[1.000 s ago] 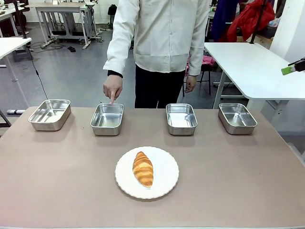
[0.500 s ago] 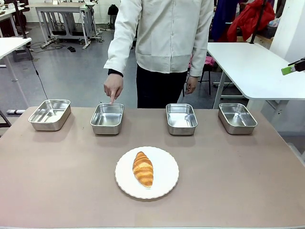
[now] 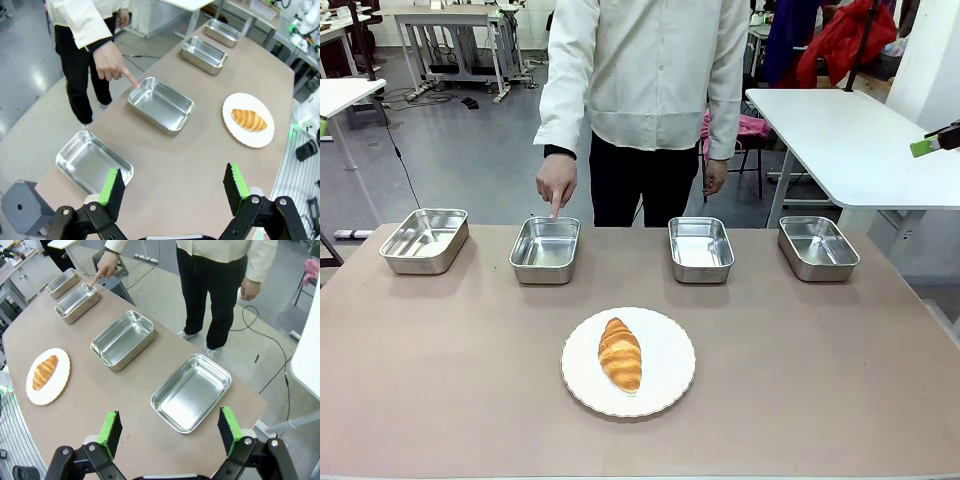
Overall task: Place the bread in the container.
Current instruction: Place the Butter Roll into the Airtight Container indicated by the human.
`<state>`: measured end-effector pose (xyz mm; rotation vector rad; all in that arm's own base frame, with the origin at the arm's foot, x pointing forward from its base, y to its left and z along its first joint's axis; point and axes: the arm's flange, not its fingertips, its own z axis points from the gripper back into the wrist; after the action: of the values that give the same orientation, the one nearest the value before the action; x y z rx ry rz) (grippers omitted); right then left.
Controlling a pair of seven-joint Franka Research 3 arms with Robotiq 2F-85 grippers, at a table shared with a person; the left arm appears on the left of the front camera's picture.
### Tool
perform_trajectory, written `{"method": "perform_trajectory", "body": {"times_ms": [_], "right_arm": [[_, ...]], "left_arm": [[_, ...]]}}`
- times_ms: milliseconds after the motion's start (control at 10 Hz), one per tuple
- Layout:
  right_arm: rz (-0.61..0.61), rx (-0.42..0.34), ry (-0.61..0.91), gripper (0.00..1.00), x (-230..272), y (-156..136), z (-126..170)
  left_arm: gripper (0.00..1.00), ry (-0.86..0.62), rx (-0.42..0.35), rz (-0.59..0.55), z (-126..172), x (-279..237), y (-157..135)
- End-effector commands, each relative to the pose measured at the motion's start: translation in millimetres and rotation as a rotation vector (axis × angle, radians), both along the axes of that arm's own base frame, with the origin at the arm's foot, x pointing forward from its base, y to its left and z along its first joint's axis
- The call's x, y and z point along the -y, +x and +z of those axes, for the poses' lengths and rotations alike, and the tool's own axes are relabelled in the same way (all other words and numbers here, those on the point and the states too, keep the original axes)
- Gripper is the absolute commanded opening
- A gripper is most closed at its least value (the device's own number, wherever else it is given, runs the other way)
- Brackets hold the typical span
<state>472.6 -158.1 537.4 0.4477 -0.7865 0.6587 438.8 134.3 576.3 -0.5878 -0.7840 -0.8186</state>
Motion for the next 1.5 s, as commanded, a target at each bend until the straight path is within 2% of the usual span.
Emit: {"method": "perform_trajectory", "body": {"times_ms": [0, 200, 300, 500, 600, 700, 800, 900, 1100, 1200, 1300, 1400], "right_arm": [[0.005, 0.009, 0.009, 1.0, -1.8, -2.2, 0.4], [0.005, 0.009, 0.009, 1.0, -1.8, -2.2, 0.4], [0.005, 0.009, 0.009, 1.0, -1.8, -2.2, 0.4], [0.005, 0.009, 0.009, 1.0, -1.8, -2.2, 0.4], [0.005, 0.009, 0.009, 1.0, -1.8, -2.2, 0.4], [0.005, 0.009, 0.009, 1.0, -1.8, -2.2, 0.4], [0.005, 0.009, 0.009, 1.0, -1.8, -2.2, 0.4], [0.005, 0.009, 0.009, 1.0, -1.8, -2.2, 0.4], [0.005, 0.009, 0.009, 1.0, -1.8, -2.2, 0.4], [0.005, 0.009, 0.009, 1.0, -1.8, -2.2, 0.4], [0.005, 0.009, 0.009, 1.0, -1.8, -2.2, 0.4], [0.005, 0.009, 0.009, 1.0, -1.8, -2.2, 0.4]], "left_arm": [[1.0, 0.031, -0.1, 0.116, 8.1, 40.4, -13.8], [1.0, 0.111, -0.211, 0.18, 11.8, 103.8, -30.1], [1.0, 0.156, -0.19, 0.227, 11.0, 142.5, -37.7], [1.0, 0.241, -0.303, 0.17, 2.7, 222.8, -54.9], [1.0, 0.294, -0.374, 0.239, -3.9, 254.4, -58.6], [1.0, 0.314, -0.368, 0.34, -20.0, 290.8, -58.8], [1.0, 0.36, -0.434, 0.339, -40.1, 322.6, -58.3], [1.0, 0.378, -0.461, 0.397, -59.7, 351.4, -55.9], [1.0, 0.339, -0.437, 0.59, -94.8, 391.8, -44.2], [1.0, 0.332, -0.373, 0.616, -110.4, 403.5, -44.6], [1.0, 0.352, -0.307, 0.502, -111.6, 400.1, -46.0], [1.0, 0.328, -0.43, 0.533, -102.8, 396.8, -50.2]]}}
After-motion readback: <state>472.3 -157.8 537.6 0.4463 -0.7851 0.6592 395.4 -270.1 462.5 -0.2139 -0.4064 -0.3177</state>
